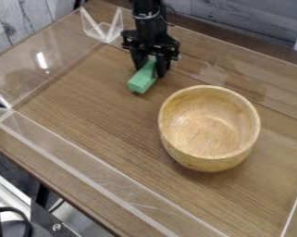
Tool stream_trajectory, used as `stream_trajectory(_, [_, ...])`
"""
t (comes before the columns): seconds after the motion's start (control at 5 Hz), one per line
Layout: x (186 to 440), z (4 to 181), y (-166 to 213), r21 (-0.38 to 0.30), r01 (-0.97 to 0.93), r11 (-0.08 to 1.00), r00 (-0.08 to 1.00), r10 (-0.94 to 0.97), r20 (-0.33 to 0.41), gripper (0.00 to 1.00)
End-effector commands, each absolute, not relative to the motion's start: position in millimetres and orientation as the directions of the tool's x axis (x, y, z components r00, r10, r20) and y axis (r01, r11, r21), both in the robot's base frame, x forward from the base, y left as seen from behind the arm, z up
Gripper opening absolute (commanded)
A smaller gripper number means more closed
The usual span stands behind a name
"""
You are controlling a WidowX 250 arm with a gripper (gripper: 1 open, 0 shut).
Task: Put the green block in the brown bowl
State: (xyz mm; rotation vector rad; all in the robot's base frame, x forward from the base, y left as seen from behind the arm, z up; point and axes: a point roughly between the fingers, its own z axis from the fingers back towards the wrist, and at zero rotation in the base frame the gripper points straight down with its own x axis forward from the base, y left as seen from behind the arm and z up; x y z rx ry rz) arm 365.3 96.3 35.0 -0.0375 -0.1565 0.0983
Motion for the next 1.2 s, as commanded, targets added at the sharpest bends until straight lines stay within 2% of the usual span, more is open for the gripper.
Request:
stream_trajectory(0.0, [376.1, 70.0, 98.2, -0.074, -0.082, 0.994, 0.969, 0.097, 0.225, 0.00])
stream_trajectory(0.2, [376.9, 76.8, 98.6, -0.120, -0.072, 0.990, 0.972, 0.097, 0.216, 0.00])
stream_trajectory(0.4, [375.4, 92.5, 89.4, -0.109, -0.056, 0.992, 0.975, 0.078, 0.210, 0.00])
stream_trajectory(0.8, [341.9, 122.5, 65.0, -0.196, 0.008, 0.981, 0.965, 0.044, 0.258, 0.00])
stream_trajectory(1.0, [327.1, 127.8, 47.2, -0.212, 0.079, 0.974, 0.973, -0.029, 0.230, 0.00])
